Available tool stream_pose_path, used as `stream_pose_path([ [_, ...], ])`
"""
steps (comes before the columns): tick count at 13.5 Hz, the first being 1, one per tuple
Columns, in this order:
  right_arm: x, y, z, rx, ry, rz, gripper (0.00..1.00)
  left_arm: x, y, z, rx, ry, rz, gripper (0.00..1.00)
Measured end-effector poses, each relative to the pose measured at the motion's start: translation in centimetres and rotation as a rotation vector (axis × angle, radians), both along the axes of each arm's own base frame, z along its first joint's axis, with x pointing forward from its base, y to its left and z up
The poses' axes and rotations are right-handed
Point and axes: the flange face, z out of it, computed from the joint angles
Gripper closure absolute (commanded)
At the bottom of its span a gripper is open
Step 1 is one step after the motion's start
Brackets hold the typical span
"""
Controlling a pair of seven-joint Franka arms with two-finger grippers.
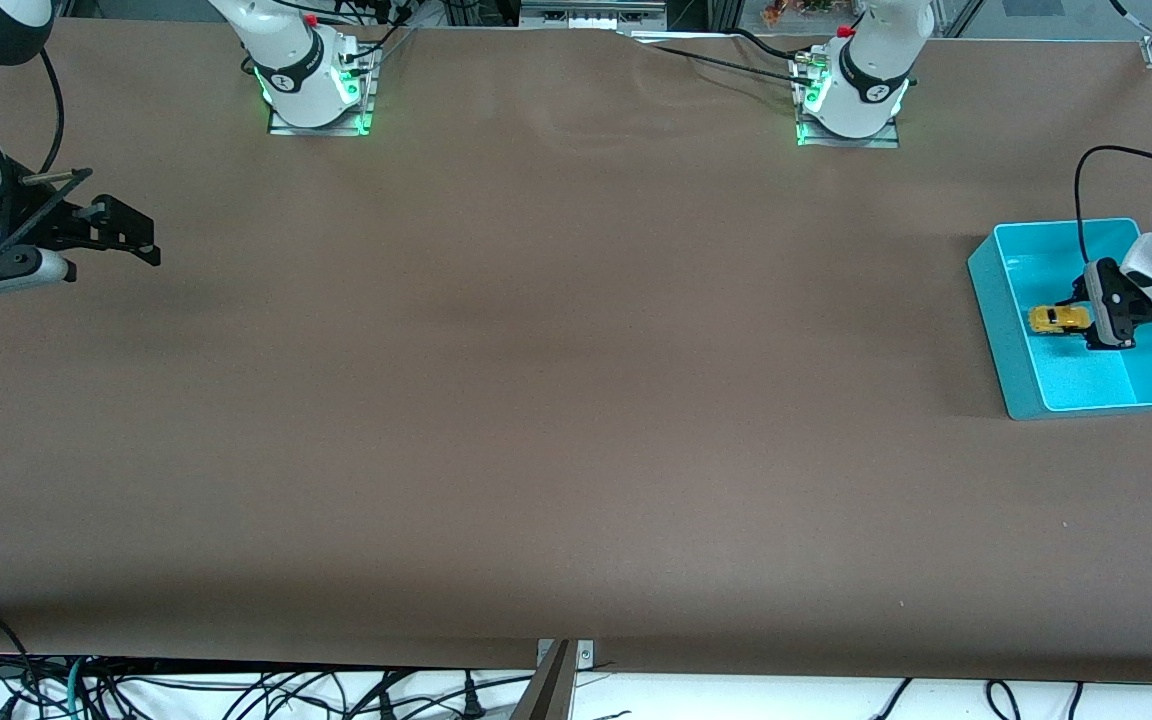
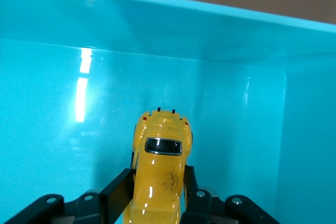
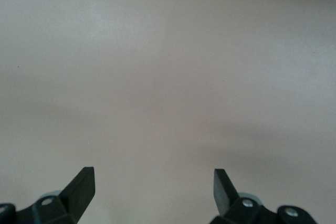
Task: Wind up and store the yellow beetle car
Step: 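Open the left gripper to release the car in the box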
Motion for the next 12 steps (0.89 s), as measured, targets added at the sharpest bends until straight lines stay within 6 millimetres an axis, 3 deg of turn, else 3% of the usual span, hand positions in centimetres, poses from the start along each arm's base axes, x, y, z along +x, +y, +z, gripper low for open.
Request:
stream_pose_path([
  [1, 0.0, 0.0, 0.0, 0.0, 0.0, 0.0, 0.0, 0.1, -0.1, -0.6, 0.001, -0.001, -0.002, 0.97],
  [2, 0.0, 0.0, 0.0, 0.0, 0.0, 0.0, 0.0, 0.2, -0.3, -1.2, 0.002, -0.001, -0.004, 0.84],
  [5, 0.0, 0.0, 0.0, 0.0, 0.0, 0.0, 0.0, 0.4, -0.7, -1.6, 0.001, 0.001, -0.013, 0.09],
  [6, 0.0, 0.0, 0.0, 0.0, 0.0, 0.0, 0.0, 0.5, -0.8, -1.6, 0.001, 0.002, -0.014, 0.0],
  [9, 0.0, 0.0, 0.0, 0.0, 0.0, 0.0, 0.0, 0.8, -1.3, -1.5, -0.003, 0.006, -0.024, 0.0],
  [12, 0.0, 0.0, 0.0, 0.0, 0.0, 0.0, 0.0, 1.2, -1.8, 0.5, -0.022, 0.029, -0.03, 0.0],
])
